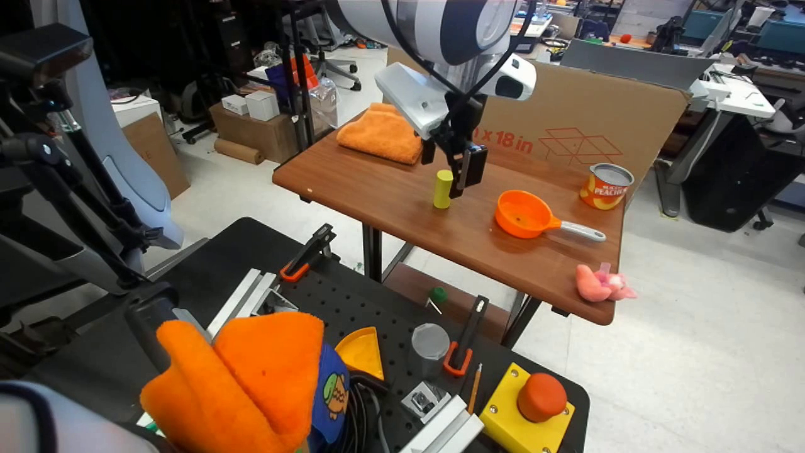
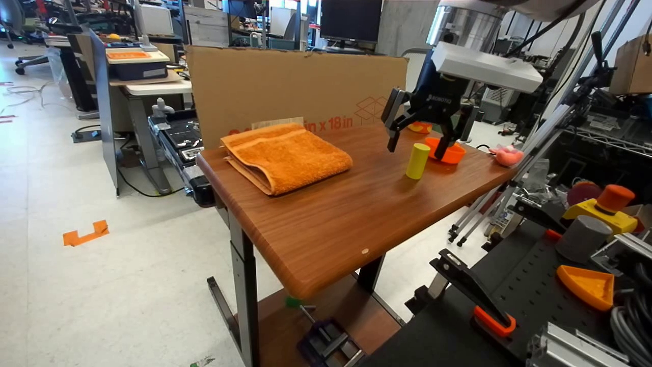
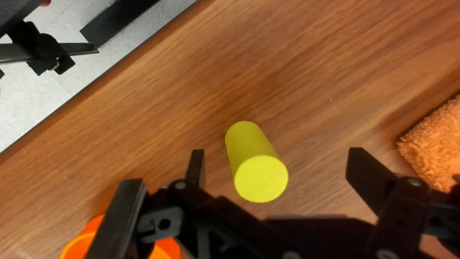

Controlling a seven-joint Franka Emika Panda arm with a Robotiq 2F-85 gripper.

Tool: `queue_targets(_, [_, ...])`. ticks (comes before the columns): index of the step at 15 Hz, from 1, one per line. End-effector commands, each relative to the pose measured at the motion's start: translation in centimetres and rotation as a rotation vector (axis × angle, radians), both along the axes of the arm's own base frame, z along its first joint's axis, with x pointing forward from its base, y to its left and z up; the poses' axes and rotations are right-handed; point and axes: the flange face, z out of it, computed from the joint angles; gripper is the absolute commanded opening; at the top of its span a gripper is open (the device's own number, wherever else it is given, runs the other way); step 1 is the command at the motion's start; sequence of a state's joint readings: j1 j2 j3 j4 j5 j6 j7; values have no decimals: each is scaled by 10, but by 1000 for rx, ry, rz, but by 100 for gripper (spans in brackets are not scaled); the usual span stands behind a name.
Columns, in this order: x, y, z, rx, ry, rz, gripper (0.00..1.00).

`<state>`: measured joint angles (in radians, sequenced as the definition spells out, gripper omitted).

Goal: Pick up the yellow object from the table and put it in the pot

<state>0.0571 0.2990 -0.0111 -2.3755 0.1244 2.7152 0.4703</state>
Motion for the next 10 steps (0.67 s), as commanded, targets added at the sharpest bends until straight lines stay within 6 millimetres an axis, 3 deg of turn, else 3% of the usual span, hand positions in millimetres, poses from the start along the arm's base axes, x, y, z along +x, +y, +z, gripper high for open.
queue_targets(1, [8,10,-3,-7,-52,-16,74])
queue_targets(7, [10,14,3,-5,-84,-26,33])
queue_targets(9, [6,17,15,14,-82,-17,19])
queue_targets(10, [3,19,23,30,-70,-20,17])
